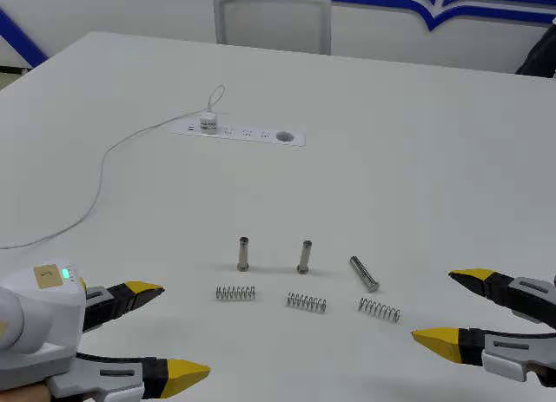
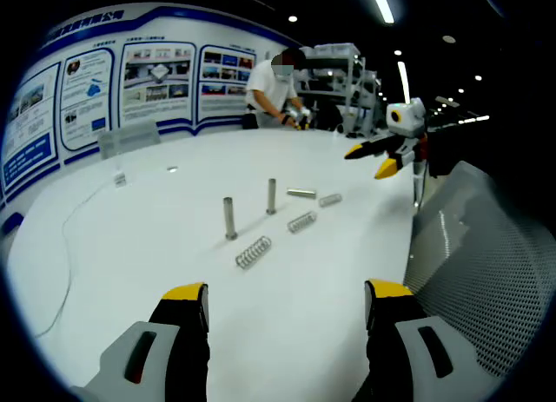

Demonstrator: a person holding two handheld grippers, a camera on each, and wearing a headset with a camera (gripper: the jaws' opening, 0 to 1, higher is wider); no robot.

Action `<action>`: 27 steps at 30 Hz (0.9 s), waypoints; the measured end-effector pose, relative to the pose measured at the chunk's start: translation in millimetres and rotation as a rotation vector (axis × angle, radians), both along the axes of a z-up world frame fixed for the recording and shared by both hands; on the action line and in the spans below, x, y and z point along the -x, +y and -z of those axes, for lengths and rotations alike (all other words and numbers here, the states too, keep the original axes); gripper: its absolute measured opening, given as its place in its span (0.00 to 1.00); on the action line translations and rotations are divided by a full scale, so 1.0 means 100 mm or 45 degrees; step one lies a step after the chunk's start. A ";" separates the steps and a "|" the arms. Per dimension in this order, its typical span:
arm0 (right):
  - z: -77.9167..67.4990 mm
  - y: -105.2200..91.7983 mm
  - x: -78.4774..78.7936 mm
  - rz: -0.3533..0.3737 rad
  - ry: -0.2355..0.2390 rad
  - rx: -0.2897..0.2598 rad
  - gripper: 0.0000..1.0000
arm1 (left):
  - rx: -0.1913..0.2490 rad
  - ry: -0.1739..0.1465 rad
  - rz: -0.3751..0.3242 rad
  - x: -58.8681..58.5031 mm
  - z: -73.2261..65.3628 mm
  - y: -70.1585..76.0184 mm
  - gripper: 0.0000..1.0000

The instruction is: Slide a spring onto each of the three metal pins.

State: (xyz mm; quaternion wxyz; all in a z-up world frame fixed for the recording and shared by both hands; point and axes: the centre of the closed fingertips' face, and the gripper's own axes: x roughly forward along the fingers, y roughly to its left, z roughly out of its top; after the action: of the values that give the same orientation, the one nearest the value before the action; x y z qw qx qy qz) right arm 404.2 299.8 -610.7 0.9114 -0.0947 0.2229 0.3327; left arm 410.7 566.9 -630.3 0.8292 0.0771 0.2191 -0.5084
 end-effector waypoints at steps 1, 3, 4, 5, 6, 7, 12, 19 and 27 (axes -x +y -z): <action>0.00 0.00 0.00 -0.001 0.000 0.000 0.66 | -0.001 0.000 0.000 0.00 0.00 0.00 0.75; 0.00 0.00 0.00 0.000 0.001 0.000 0.66 | -0.001 0.001 0.002 0.00 0.00 0.00 0.75; 0.00 0.00 0.00 0.000 0.001 0.000 0.66 | -0.001 0.001 0.002 0.01 0.00 -0.01 0.75; 0.00 0.00 0.00 0.002 0.002 0.002 0.66 | -0.002 0.002 0.003 0.01 0.00 -0.01 0.75; 0.00 0.00 0.00 0.001 0.003 0.001 0.66 | -0.002 0.002 0.003 0.01 0.00 -0.01 0.75; 0.00 0.00 0.00 0.001 0.003 0.000 0.66 | -0.002 0.002 0.004 0.01 0.00 -0.01 0.75; 0.01 -0.01 -0.01 0.004 0.006 0.000 0.66 | -0.001 0.003 0.003 0.01 -0.01 -0.01 0.74; 0.01 -0.01 0.00 0.011 0.014 -0.004 0.65 | 0.000 0.006 0.001 0.01 -0.01 -0.02 0.74; 0.02 -0.02 -0.01 0.019 0.024 -0.004 0.64 | 0.002 0.004 -0.003 0.00 -0.01 -0.01 0.73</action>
State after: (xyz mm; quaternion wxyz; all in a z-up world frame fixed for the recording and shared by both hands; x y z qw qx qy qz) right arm 405.1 298.2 -612.6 0.9119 -0.0885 0.2317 0.3271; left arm 410.6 565.6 -629.7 0.8296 0.0754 0.2203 -0.5076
